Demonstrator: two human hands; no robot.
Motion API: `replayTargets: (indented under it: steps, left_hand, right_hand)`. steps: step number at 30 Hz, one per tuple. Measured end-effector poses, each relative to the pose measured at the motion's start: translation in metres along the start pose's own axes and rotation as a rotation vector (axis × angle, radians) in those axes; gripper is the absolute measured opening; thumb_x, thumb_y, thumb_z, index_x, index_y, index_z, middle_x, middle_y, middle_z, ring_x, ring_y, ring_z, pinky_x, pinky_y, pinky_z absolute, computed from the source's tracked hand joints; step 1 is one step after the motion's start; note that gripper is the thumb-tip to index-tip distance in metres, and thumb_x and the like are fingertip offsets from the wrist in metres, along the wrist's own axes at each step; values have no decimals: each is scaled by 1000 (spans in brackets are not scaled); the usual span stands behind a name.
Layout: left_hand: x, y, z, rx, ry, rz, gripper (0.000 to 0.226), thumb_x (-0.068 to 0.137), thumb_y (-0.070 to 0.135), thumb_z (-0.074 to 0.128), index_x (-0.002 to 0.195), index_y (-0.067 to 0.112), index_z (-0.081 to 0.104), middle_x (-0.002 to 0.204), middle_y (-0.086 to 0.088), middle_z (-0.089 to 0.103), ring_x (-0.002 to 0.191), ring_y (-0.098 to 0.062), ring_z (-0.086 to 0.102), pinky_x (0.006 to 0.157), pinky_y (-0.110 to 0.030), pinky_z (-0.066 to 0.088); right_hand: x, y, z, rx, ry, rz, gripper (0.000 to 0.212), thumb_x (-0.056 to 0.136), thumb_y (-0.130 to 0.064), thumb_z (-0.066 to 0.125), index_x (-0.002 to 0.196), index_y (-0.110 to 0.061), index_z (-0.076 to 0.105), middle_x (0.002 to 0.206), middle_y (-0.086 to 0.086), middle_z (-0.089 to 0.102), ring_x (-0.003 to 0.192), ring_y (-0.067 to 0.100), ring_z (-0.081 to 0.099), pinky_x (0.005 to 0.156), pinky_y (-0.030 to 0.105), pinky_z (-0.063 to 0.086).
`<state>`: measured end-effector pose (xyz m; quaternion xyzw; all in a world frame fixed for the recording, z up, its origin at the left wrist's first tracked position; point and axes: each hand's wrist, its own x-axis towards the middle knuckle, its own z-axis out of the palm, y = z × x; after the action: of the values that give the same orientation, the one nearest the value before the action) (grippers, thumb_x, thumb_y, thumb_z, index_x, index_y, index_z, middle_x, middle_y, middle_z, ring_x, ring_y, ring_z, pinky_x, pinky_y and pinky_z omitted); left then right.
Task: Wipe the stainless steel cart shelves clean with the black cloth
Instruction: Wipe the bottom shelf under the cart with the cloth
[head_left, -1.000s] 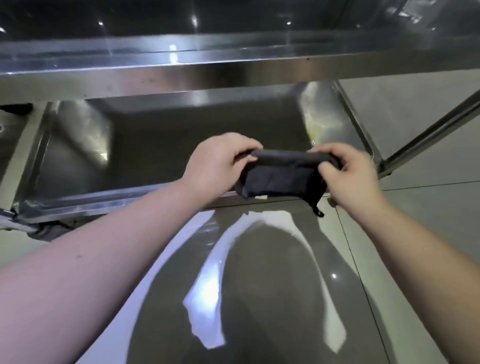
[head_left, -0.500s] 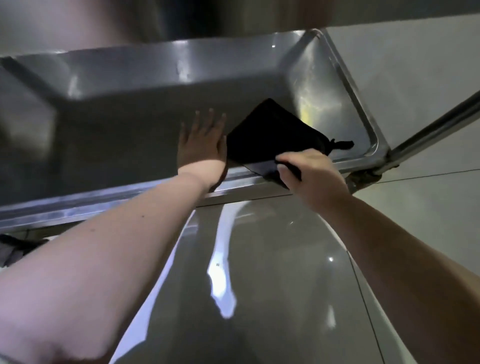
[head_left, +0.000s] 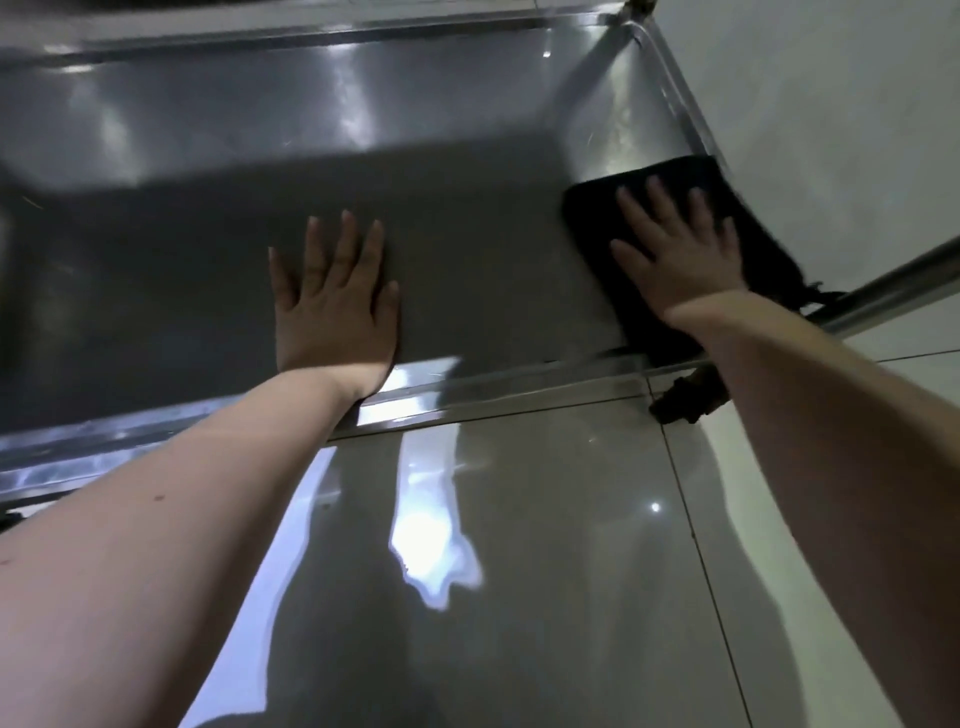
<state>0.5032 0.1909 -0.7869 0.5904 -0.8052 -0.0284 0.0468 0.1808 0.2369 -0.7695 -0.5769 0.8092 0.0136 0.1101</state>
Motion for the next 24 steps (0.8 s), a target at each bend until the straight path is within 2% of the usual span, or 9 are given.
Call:
replayTargets:
  steps: [3, 6, 10, 13, 17, 24]
  left_hand:
    - [1, 1, 2, -11, -16, 7, 58, 101, 39, 24, 156, 25, 11, 164, 2, 3, 150, -22, -3, 118, -47, -8]
    - [2, 1, 2, -31, -11, 18, 57, 102, 38, 25, 156, 25, 11, 164, 2, 5, 150, -21, 1, 120, -46, -5]
    - [2, -2, 3, -56, -8, 4, 60, 99, 42, 17, 156, 24, 12, 163, 2, 5, 150, -19, 2, 120, -43, -3]
    - [3, -3, 2, -77, -2, -6, 66, 93, 47, 14, 155, 25, 14, 163, 2, 6, 150, -17, 4, 119, -41, -2]
    - [4, -2, 4, -77, 1, -8, 57, 100, 43, 20, 155, 30, 13, 163, 4, 5, 150, -16, 2, 120, -40, -3]
    - [4, -1, 5, -65, 17, -11, 57, 102, 40, 28, 155, 31, 13, 163, 5, 6, 150, -17, 3, 120, -41, -2]
  right_hand:
    - [8, 12, 1, -7, 52, 153, 55, 100, -58, 19, 152, -48, 4, 163, -12, -4, 150, 27, -9, 117, 55, -9]
    - [27, -39, 6, 8, 104, 224, 56, 100, -55, 17, 154, -42, 4, 164, -7, -3, 149, 34, -7, 115, 61, -6]
    - [44, -148, 15, 27, 89, -28, 56, 101, -52, 18, 154, -40, 6, 164, -6, -3, 149, 36, -8, 113, 62, -8]
    - [41, -187, 19, 48, 63, -201, 55, 100, -54, 18, 153, -42, 8, 164, -9, -1, 149, 34, -8, 114, 61, -8]
    - [53, -151, 13, 47, 82, -249, 55, 99, -59, 20, 152, -47, 11, 163, -13, 3, 150, 28, -2, 117, 55, 0]
    - [69, -9, -12, 39, 81, 122, 56, 99, -58, 22, 152, -46, 10, 164, -11, 2, 150, 26, -3, 118, 55, -1]
